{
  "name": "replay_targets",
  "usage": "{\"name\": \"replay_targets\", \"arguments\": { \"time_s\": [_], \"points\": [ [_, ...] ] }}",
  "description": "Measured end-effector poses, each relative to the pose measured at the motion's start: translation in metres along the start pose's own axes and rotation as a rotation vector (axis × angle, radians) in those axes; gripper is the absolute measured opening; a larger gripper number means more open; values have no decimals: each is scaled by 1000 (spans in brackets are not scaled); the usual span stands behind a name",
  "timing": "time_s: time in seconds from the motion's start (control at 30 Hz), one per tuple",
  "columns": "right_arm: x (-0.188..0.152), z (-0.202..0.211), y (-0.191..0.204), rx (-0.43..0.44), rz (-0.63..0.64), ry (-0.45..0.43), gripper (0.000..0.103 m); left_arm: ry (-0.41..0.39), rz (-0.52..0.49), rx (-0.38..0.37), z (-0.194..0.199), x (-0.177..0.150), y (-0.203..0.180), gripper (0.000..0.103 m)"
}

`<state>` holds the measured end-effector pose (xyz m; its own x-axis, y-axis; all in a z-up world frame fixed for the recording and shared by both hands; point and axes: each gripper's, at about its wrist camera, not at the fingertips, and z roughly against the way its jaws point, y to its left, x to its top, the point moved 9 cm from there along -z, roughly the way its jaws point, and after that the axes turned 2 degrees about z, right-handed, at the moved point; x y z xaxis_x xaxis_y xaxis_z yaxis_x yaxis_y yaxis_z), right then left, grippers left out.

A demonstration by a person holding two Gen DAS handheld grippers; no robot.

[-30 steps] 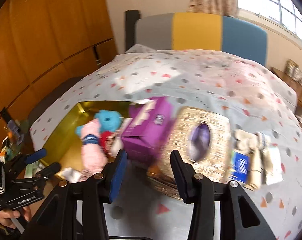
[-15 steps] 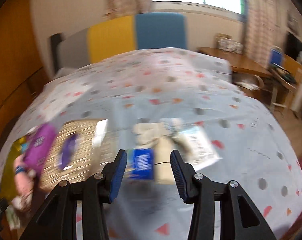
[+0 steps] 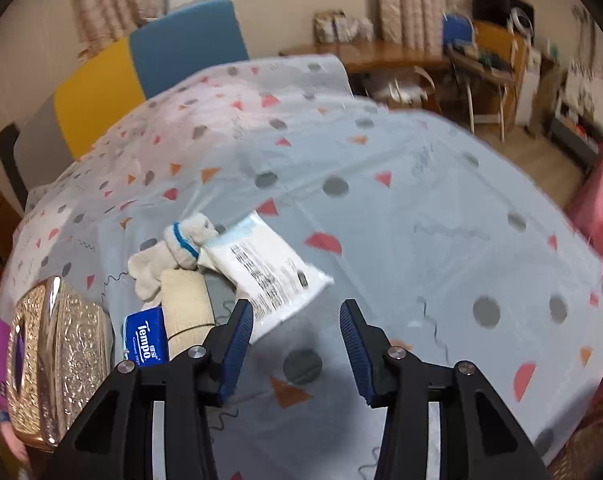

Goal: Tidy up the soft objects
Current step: 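Move both tools back over the remaining items on the bed, then grasp the beige bandage roll with the left tool and lift it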

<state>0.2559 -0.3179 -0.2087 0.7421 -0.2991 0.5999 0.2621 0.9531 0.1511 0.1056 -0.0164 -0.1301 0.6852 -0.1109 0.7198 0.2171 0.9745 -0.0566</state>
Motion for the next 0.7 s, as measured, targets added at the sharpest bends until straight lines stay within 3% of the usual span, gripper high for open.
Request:
{"name": "replay_targets", "arguments": {
  "time_s": [0.13,0.33,0.53,0.7],
  "points": [
    [-2,-3,-22,7,-109,24,46,20,-51,-81,-12,15,-36,71],
    [-5,-4,-44,17,-236,47,46,66,-78,-173,-39,44,-86,60],
    [-3,-1,-51,35,-287,43,46,116,-134,-189,-79,69,-137,54],
    [-2,2,-63,53,-350,29,46,179,-157,-147,-131,76,-161,52]
  ]
}}
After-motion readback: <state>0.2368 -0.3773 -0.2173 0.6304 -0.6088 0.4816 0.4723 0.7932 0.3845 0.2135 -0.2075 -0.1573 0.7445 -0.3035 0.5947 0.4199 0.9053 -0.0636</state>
